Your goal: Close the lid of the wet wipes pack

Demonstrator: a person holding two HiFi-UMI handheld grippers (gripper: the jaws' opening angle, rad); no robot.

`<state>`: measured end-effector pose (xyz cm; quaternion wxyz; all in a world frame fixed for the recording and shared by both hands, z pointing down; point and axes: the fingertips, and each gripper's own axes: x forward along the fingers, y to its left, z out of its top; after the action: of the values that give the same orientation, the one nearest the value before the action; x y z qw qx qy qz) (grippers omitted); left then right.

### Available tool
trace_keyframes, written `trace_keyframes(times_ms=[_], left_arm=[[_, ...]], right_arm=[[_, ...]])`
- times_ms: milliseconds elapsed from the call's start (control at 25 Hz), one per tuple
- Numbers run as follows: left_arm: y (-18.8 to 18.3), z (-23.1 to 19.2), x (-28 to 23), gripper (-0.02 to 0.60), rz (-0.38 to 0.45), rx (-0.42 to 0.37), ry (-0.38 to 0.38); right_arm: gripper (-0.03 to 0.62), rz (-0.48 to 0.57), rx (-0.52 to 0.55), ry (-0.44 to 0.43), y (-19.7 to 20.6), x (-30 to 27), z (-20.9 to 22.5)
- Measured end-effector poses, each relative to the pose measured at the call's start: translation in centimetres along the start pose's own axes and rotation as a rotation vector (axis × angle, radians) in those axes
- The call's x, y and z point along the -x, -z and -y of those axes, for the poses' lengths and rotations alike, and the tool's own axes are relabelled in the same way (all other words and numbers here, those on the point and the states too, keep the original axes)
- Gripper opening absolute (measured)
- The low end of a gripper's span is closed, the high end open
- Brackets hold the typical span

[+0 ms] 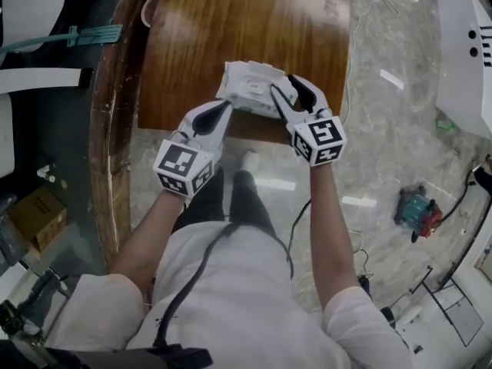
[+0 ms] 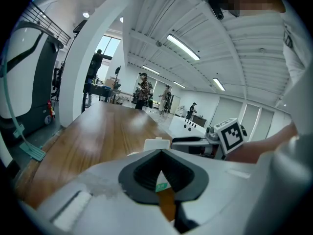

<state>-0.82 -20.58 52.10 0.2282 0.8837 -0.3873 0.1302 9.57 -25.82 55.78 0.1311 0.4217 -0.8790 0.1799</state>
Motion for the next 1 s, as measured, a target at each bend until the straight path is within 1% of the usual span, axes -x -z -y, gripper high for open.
trace_keyframes(times_ms=[560, 1000], left_arm=[[0.3, -1.6, 0.5, 0.003, -0.007, 0.015, -0.021], [0.3, -1.9, 1.1, 0.003, -0.006, 0.013, -0.028]], right_arm=[[0.193, -0.021, 0.017, -0.038, 0.1, -3.3, 0.6], [0.193, -0.006, 0.035, -0.066, -0.4, -3.4, -0.7]])
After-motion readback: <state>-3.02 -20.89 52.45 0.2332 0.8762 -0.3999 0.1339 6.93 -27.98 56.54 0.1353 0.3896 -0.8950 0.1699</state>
